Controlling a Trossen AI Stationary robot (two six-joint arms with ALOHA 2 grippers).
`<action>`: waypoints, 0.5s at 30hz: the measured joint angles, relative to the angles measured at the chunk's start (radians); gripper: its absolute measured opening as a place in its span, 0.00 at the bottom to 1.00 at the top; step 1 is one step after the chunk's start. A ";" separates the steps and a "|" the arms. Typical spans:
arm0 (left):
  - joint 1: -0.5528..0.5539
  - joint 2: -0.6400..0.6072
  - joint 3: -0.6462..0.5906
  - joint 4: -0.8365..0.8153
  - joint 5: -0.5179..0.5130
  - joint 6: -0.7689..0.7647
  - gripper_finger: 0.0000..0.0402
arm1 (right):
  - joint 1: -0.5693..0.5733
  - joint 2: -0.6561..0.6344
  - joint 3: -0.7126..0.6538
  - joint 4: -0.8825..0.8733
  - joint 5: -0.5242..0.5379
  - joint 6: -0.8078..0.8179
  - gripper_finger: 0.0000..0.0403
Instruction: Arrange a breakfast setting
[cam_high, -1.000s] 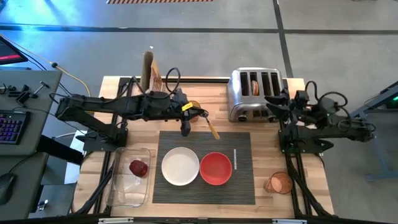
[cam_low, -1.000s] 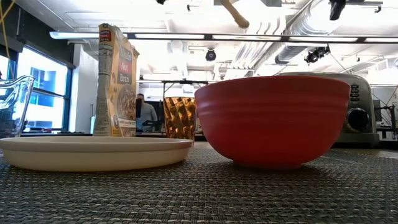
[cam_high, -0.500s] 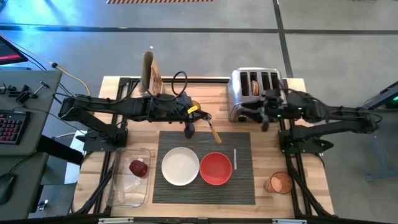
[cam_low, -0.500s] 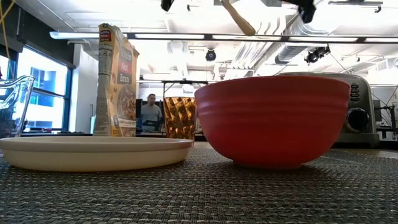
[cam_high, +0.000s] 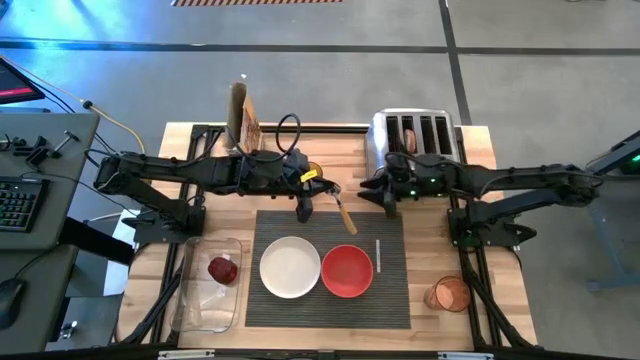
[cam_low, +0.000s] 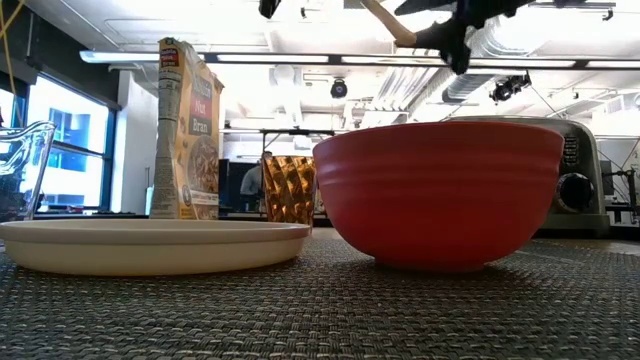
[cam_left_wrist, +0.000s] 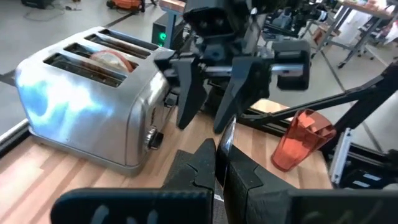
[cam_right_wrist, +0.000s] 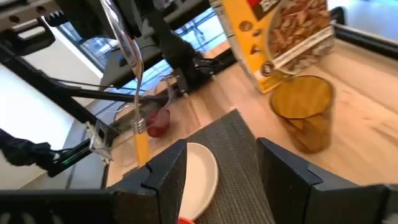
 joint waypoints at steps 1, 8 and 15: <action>0.000 0.000 0.000 0.000 0.006 -0.005 0.00 | 0.000 0.015 0.000 0.023 -0.011 0.000 0.43; 0.000 0.000 0.000 -0.002 0.017 -0.029 0.00 | 0.000 0.068 0.000 0.159 -0.081 0.000 0.43; 0.000 0.000 0.000 -0.006 0.044 -0.055 0.00 | 0.000 0.069 0.001 0.266 -0.122 -0.026 0.43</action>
